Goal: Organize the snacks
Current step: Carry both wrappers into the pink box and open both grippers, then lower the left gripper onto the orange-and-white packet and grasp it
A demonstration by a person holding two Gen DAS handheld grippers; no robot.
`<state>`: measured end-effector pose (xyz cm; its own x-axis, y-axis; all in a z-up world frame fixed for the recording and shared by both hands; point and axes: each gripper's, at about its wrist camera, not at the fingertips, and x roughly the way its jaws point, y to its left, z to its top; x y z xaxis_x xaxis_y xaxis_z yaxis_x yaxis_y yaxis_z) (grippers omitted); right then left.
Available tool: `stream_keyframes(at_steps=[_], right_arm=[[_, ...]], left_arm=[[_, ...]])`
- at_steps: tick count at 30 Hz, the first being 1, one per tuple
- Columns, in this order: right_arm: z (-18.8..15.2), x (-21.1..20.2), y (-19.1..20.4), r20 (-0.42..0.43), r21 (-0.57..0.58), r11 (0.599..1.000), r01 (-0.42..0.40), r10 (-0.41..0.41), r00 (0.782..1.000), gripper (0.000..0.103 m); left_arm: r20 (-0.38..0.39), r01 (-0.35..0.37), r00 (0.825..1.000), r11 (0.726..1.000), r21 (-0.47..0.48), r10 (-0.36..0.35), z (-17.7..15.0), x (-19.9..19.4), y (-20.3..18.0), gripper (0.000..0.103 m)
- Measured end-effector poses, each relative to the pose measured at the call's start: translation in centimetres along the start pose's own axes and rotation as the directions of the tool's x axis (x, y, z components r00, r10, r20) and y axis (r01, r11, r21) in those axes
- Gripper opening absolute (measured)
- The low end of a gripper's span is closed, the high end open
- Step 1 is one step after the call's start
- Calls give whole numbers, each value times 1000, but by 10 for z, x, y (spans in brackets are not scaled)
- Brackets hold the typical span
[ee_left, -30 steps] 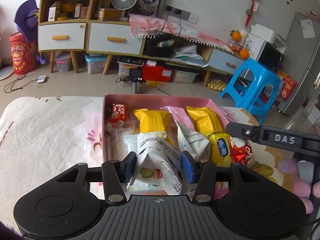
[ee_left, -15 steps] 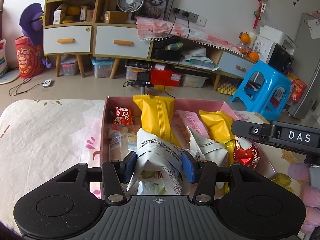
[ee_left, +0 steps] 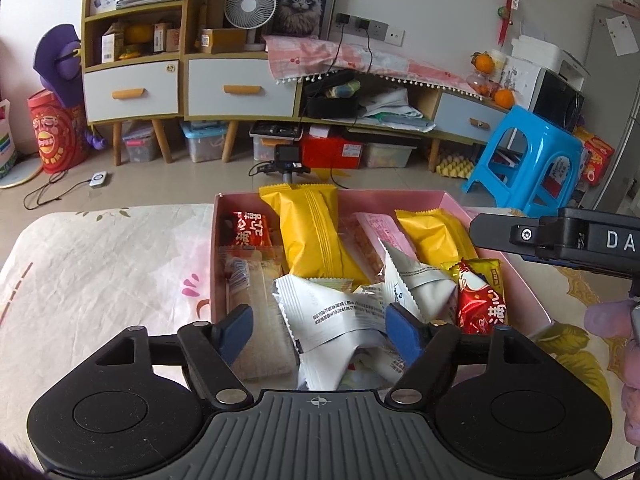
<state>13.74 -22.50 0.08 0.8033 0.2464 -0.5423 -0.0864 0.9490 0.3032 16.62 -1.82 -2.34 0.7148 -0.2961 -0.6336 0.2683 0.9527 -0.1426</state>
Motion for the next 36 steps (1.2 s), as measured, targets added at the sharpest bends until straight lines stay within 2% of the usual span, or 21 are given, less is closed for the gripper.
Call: stream_keyframes(at_steps=[3,5,13,24,36], right_arm=[[-1,-5,5,-13,-22,1000,2,-3,1000,72],[-2,-9,7,-24,-34,999,9,-10,1000,79],[-10,-31,14,-56,-85,996,33,-38,998,88],[-21,-57,8,-76,-134,989,58,-69,995,90],[-54,-77,3,-127,-213,976,37,-65,990,92]], left_arm=[[1,0,1000,1000,-2,0,0,-9,1,83],[-3,-1,1000,1000,-3,1,0,-14,0,85],[-40,-10,999,1000,-2,10,-7,-37,1,90],[-89,-6,996,999,-37,2,-24,-59,12,94],[-116,-3,993,1000,-20,1,-49,-69,22,95]])
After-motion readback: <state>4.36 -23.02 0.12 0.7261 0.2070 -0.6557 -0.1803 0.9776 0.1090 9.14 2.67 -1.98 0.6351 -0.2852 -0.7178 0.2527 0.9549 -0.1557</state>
